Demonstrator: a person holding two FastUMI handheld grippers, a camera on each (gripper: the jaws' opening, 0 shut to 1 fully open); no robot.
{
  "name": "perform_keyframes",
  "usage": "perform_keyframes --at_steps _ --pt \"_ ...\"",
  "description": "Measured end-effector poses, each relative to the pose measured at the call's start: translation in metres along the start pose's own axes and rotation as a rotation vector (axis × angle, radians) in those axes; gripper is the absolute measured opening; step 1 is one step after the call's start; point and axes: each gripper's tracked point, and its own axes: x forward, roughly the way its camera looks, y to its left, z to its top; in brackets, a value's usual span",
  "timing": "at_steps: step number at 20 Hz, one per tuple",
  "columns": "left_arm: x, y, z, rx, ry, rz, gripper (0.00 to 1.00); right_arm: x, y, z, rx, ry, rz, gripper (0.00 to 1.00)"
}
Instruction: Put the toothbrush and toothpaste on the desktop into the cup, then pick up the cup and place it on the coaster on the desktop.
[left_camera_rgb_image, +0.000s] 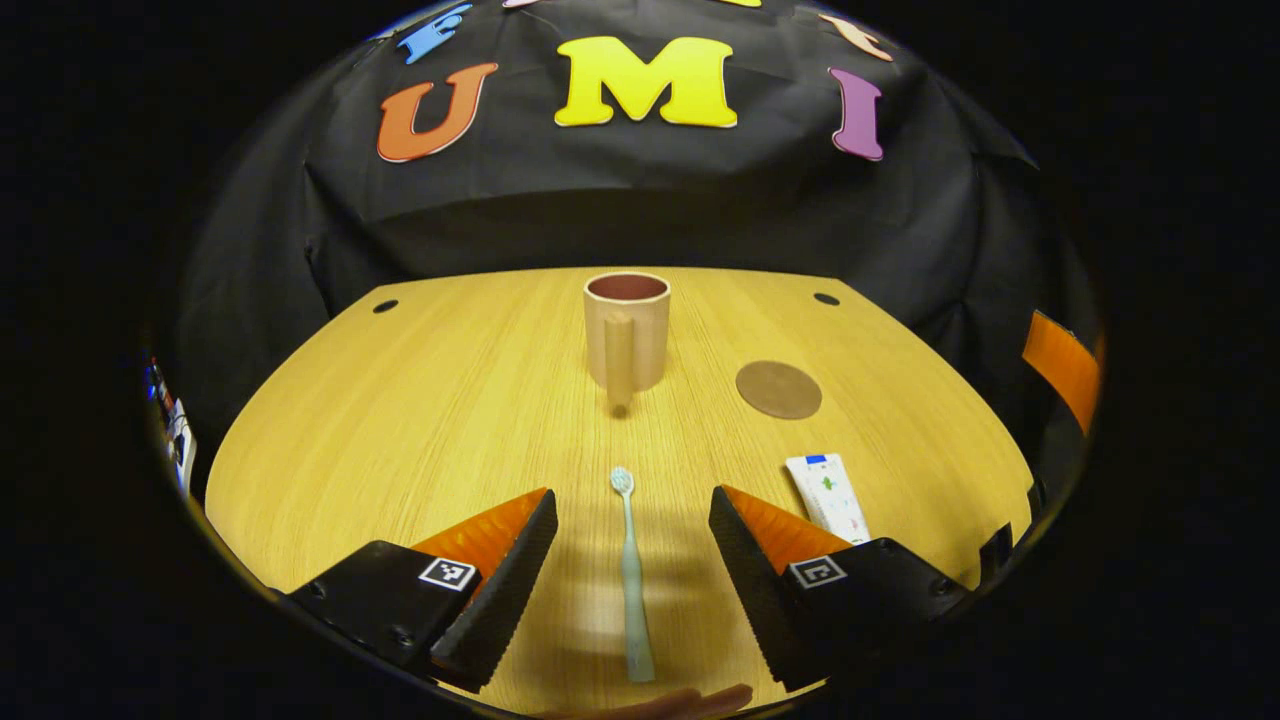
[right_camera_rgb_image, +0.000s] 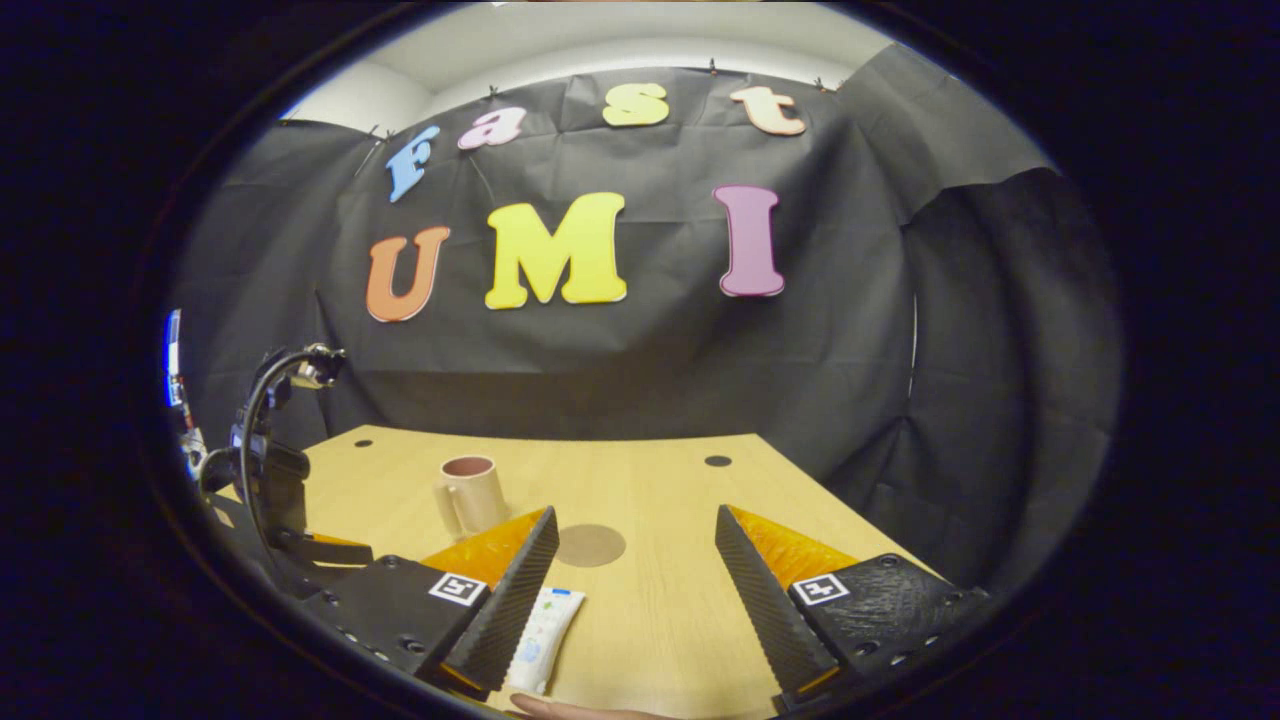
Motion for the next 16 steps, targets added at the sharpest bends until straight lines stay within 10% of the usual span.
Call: perform_keyframes --at_steps 6,16 --pt "0.013 0.001 -0.023 0.035 0.046 0.012 0.87 0.012 0.007 -0.028 -0.044 0.072 0.010 0.95" --pt "0.017 0.000 -0.031 0.010 0.062 -0.022 0.10 0.014 0.022 -0.048 -0.080 0.122 0.033 0.95"
